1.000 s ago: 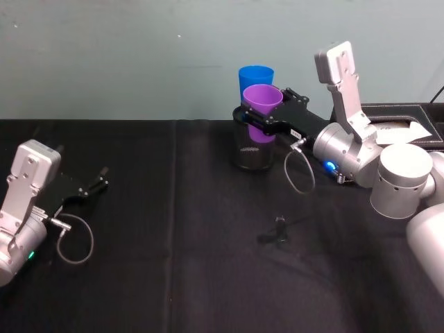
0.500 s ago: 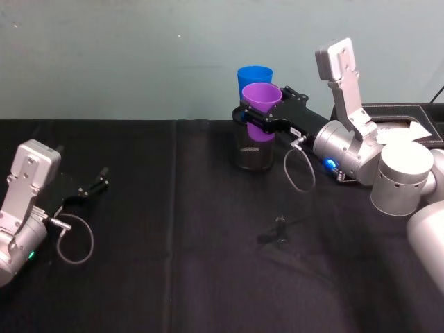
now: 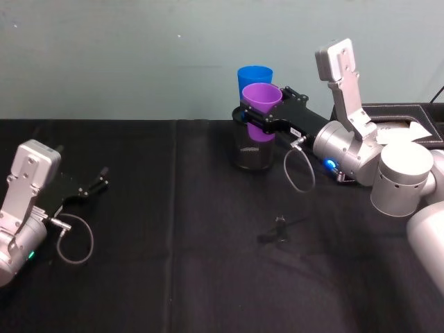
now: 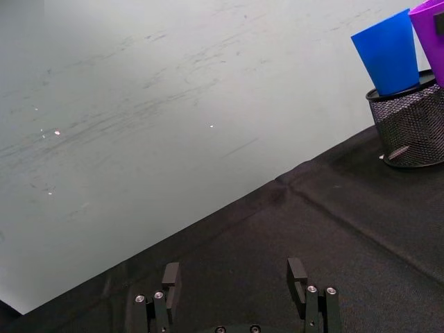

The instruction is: Pick up one cup with a gripper and tap it against the other cup.

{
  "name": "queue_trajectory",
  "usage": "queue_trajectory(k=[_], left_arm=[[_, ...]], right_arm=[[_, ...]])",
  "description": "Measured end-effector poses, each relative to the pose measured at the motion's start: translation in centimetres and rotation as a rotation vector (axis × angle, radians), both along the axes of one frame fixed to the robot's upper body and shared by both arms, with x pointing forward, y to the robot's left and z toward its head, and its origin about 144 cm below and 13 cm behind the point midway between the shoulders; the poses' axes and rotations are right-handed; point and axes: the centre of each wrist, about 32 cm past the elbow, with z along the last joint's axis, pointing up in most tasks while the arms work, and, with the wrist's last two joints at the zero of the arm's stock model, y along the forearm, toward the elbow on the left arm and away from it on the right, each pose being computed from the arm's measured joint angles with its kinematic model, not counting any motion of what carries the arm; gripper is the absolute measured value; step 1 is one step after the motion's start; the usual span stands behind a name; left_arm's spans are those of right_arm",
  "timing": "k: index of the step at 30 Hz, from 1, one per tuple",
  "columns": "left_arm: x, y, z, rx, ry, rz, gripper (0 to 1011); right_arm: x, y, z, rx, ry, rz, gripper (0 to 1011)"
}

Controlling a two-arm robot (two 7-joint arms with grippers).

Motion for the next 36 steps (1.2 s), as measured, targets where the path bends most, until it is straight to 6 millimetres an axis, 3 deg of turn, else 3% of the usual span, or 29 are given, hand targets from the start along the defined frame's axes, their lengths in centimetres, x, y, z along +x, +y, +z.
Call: queue_trajectory(k=[36], left_arm=[[0.00, 0.00, 0.00, 0.000, 0.000, 0.000, 1000]], right_arm=[[-0.02, 0.00, -0.03, 0.000, 0.000, -0.002, 739]])
